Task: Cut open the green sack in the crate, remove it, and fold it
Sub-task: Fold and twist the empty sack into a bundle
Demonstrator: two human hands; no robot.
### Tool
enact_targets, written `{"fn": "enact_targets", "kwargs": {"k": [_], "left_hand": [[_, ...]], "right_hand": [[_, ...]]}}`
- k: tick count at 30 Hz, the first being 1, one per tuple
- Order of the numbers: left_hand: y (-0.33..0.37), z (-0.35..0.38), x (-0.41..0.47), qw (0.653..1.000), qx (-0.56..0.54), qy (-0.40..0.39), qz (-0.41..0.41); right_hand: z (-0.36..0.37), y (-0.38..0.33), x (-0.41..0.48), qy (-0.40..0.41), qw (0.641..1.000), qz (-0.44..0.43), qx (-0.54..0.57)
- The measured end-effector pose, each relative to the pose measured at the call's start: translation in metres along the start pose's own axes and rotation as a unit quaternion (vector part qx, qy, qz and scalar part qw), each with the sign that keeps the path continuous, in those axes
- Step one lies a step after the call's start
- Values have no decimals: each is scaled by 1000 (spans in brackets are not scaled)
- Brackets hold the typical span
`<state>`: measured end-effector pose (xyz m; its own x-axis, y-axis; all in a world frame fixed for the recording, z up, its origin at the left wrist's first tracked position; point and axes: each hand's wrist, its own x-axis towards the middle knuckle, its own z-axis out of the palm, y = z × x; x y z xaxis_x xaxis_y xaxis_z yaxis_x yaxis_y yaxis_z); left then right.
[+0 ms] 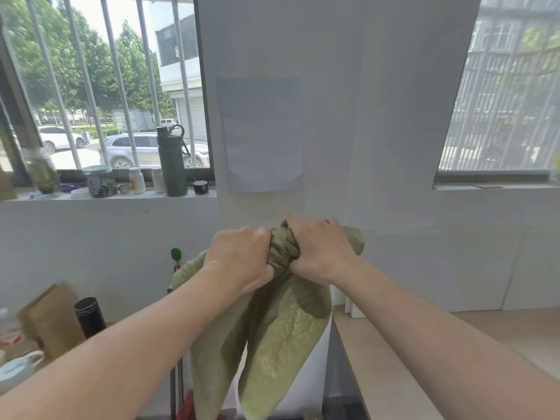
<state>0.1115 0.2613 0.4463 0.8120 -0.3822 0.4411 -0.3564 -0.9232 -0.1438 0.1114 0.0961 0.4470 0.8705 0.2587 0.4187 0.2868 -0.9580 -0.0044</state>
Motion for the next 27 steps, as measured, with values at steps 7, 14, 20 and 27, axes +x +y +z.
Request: {"fn": "enact_targets", "kwargs": {"k": [7,14,20,27], "left_hand": [[-11,-15,18,986,-144,-26,-79],[-18,-35,19,885,-421,-193,-45],[-21,-33,10,912,-346,-221,13],[0,-20,-14,991,41,40,119]], "right_hand": [[10,0,-4,82,992,-33,-86],[16,5,1,259,962,-44,-78],[15,4,2,206,977,-43,-42],[-5,-1,-1,14,999,43,-14]]}}
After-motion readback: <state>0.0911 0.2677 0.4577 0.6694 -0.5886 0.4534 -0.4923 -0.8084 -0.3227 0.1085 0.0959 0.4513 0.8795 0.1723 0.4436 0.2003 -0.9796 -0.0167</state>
